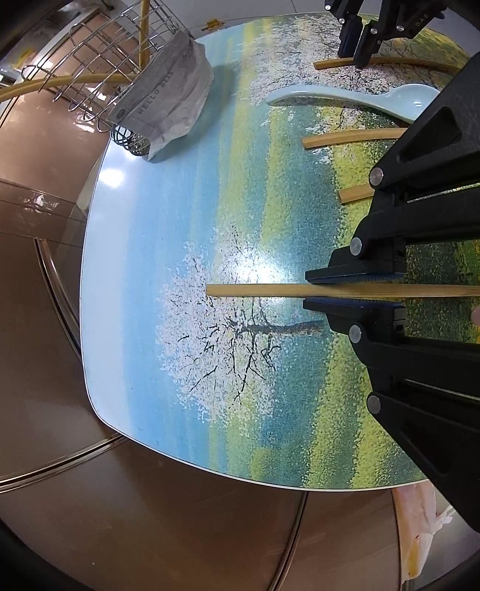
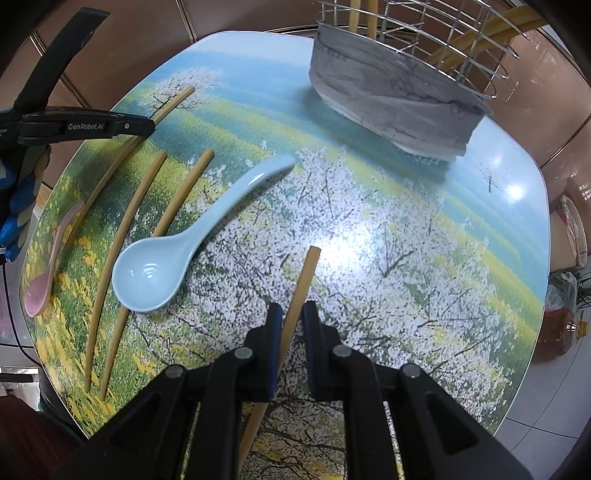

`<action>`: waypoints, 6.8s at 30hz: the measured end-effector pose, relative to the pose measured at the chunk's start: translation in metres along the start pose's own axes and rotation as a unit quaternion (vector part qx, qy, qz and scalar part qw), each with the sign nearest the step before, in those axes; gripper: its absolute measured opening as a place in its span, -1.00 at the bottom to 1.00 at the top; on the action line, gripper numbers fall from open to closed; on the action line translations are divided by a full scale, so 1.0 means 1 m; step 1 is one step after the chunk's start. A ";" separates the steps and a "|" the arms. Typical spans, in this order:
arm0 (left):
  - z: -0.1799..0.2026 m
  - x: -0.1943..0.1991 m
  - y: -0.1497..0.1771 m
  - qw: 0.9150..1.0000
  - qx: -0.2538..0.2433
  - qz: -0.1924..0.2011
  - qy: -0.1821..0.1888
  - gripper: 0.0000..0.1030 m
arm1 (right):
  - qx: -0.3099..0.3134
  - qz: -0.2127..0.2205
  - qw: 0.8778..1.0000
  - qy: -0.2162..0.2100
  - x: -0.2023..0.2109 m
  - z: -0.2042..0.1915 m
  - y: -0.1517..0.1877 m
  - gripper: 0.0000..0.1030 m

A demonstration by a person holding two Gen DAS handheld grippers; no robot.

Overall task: Organize utensils
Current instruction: 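Lift both held chopsticks upright and carry them over the wire basket, then lower both chopsticks into the basket and open the left and right tools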

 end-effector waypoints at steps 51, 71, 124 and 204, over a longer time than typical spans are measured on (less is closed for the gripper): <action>-0.003 0.025 -0.032 0.996 0.002 0.088 0.029 -0.88 | 0.010 0.068 0.997 -0.020 0.003 -0.016 -0.038 -0.87; 0.022 0.147 -0.036 0.983 0.002 0.185 0.008 -0.88 | -0.007 0.211 0.976 -0.046 0.119 -0.025 -0.016 -0.88; 0.070 0.211 -0.259 0.865 0.096 0.480 0.105 -0.88 | -0.046 0.449 0.892 -0.021 0.242 0.028 -0.243 -0.88; 0.048 0.191 -0.223 0.814 0.097 0.572 -0.039 -0.87 | -0.050 0.438 0.890 -0.120 0.187 0.047 -0.221 -0.86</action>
Point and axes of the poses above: each gripper's, at about its wrist camera, not at the fingertips, and x roughly against the way its jaws point, z to its right, y to its underside, the point moved 10 cm from there along -x, roughly the way its jaws point, and after that the axes turned 13 degrees about -x, right-handed, at the moved point
